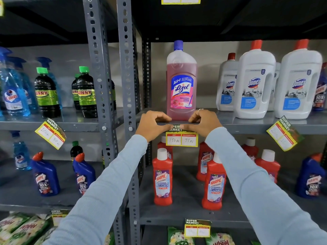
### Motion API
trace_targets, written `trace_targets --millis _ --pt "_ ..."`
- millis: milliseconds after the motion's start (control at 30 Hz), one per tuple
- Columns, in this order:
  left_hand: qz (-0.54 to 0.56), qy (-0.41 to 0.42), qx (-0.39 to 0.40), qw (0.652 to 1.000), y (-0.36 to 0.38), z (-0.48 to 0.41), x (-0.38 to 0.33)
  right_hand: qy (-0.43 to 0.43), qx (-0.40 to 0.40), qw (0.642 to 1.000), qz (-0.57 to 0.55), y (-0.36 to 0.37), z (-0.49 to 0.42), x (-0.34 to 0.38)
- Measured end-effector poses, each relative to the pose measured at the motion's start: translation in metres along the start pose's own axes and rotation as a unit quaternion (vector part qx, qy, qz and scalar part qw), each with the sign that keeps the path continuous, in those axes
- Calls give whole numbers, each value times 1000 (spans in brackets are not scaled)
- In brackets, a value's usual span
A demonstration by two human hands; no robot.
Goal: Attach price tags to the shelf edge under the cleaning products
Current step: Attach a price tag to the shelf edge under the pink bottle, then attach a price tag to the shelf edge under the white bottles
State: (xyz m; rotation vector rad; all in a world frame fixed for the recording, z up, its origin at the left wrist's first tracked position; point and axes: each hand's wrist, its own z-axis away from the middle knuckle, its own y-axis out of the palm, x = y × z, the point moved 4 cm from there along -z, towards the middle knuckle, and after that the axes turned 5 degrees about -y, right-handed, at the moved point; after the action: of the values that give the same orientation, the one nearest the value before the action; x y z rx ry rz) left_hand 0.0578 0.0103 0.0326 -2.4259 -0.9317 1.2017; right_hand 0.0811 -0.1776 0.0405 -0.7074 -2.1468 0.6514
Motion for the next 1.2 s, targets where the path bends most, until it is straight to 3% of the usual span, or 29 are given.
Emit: trace_targets --millis 200,367,567,767,933,1067,1200 --pt "-12 -16 -23 1000 3 -2 1 27 -47 999 6 7 1 1" --pt "-21 -3 -37 999 7 4 -3 -11 -65 995 79 11 13 3" --pt "-11 5 -45 999 19 14 -9 -74 -12 995 -59 -22 27 -16" --pt "20 78 -63 995 75 21 -75 -93 -157 982 -40 -110 63 -80" --pt "-41 160 -32 986 159 15 -156 -10 -226 968 106 -201 77 -171" --pt "-90 143 7 986 215 1 -192 -4 -142 958 249 -225 81 -233" --pt "-182 90 95 975 258 -8 -220 -37 -66 968 240 -225 80 -254"
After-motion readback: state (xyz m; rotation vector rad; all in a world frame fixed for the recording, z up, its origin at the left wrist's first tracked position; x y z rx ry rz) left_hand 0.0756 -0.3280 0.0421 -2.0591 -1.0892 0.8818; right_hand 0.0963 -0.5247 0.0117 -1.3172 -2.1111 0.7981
